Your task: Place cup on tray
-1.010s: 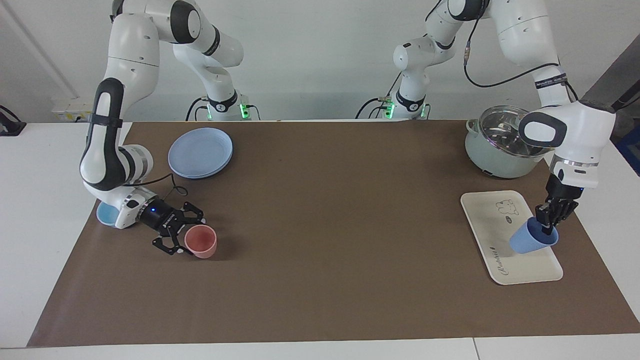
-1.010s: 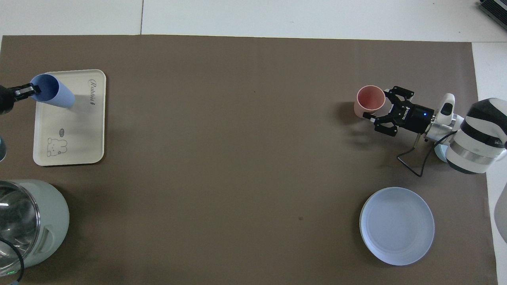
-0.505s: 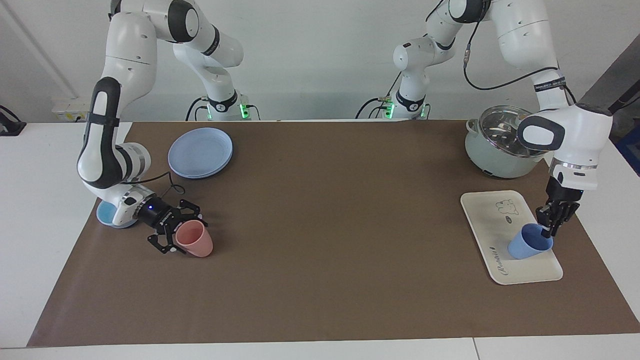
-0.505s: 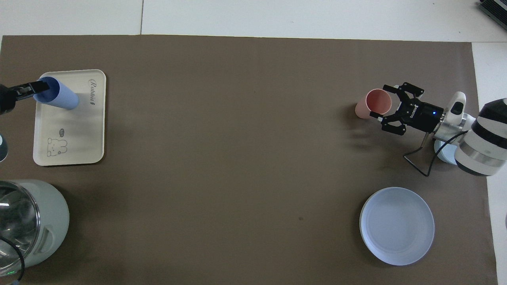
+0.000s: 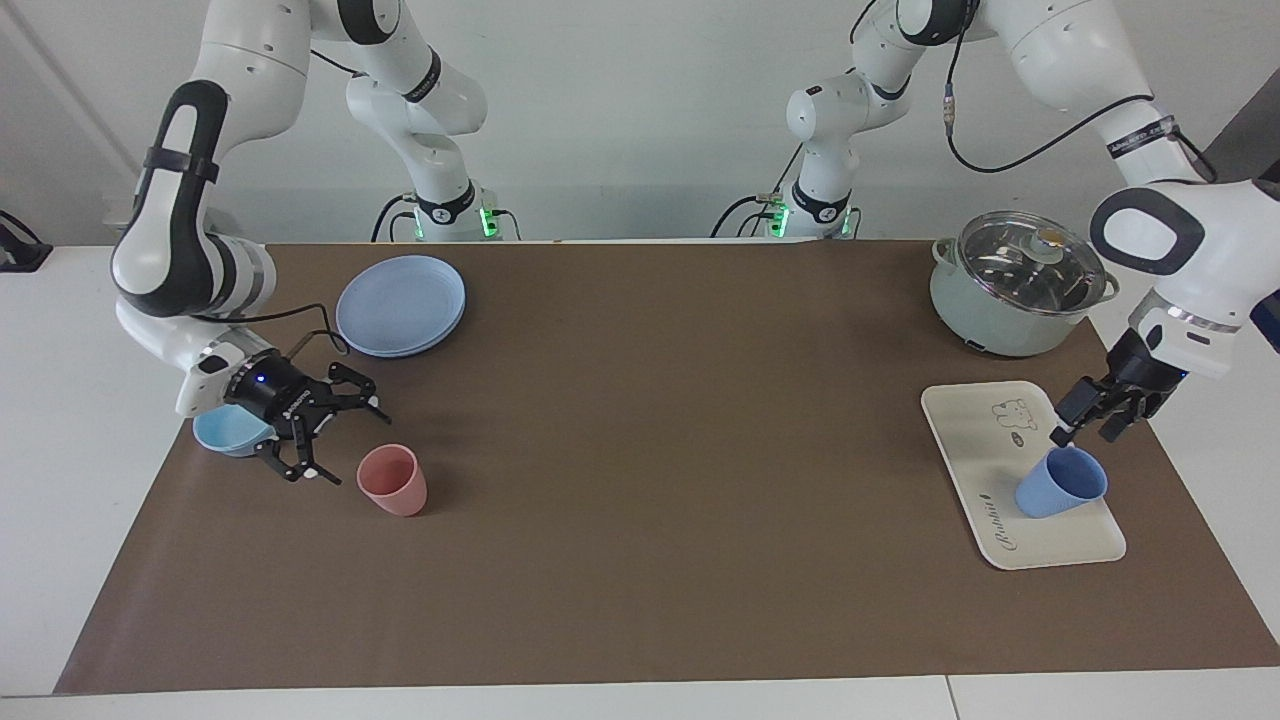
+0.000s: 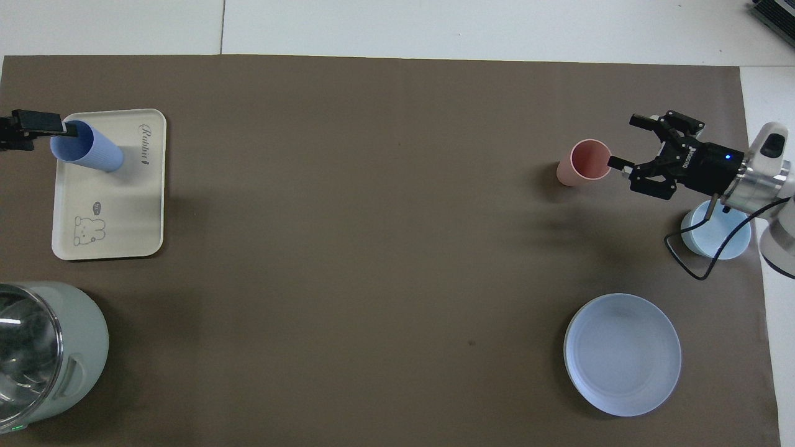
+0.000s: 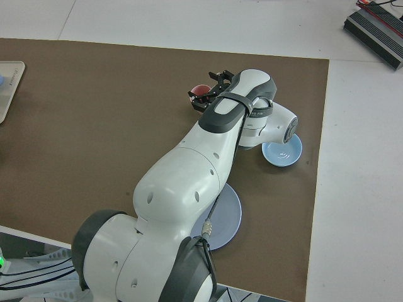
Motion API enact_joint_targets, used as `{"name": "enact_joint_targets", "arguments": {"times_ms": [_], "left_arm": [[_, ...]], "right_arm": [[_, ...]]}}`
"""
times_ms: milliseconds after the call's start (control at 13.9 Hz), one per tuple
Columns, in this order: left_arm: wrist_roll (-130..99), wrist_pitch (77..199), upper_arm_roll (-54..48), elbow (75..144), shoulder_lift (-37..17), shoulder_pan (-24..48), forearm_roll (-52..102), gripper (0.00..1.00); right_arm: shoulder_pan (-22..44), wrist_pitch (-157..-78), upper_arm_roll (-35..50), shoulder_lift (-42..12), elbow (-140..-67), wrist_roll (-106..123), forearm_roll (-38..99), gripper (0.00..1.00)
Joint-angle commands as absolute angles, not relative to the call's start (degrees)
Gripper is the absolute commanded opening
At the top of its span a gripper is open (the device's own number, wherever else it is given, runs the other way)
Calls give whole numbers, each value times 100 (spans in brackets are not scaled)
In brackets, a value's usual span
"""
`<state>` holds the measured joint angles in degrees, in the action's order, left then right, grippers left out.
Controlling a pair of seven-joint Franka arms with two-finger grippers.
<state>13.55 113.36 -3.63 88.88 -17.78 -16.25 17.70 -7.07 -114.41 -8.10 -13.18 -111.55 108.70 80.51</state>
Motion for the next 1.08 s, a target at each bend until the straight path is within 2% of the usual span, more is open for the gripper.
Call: {"name": "enact_joint_targets", "arguments": {"times_ms": [0,144,289,433,577,722,1010], "left_arm": [[1310,9710,-369,8089,-1802,-1618,1601,100],[1205,8784,-448,7639,-1793,-1329,647,100],[1108,8587,-378,7594,-1688,-584,-111,100],[836,8578,-422,7602,-1469,-265,-299,100],[721,8587,-466,7646,-1118,-202,-290,100],[729,8630,-501,7970,-766,-167,-290,100],[721,8666,-492,8033,-712,-176,-290,100]], "right_arm": [[-581,-11881,-782,-827,-11286,9699,7045,100],[-274,-12407,-791,-642,-11215,8794,6174,100],[86,-13022,-791,-502,-11215,7784,5138,100],[254,-13271,-800,-431,-11180,6511,4022,100],[264,-13202,-782,-326,-11049,5209,2784,100],[264,-13044,-738,-115,-11030,4128,1570,100],[264,-11869,-729,255,-10698,2350,486,100]]}}
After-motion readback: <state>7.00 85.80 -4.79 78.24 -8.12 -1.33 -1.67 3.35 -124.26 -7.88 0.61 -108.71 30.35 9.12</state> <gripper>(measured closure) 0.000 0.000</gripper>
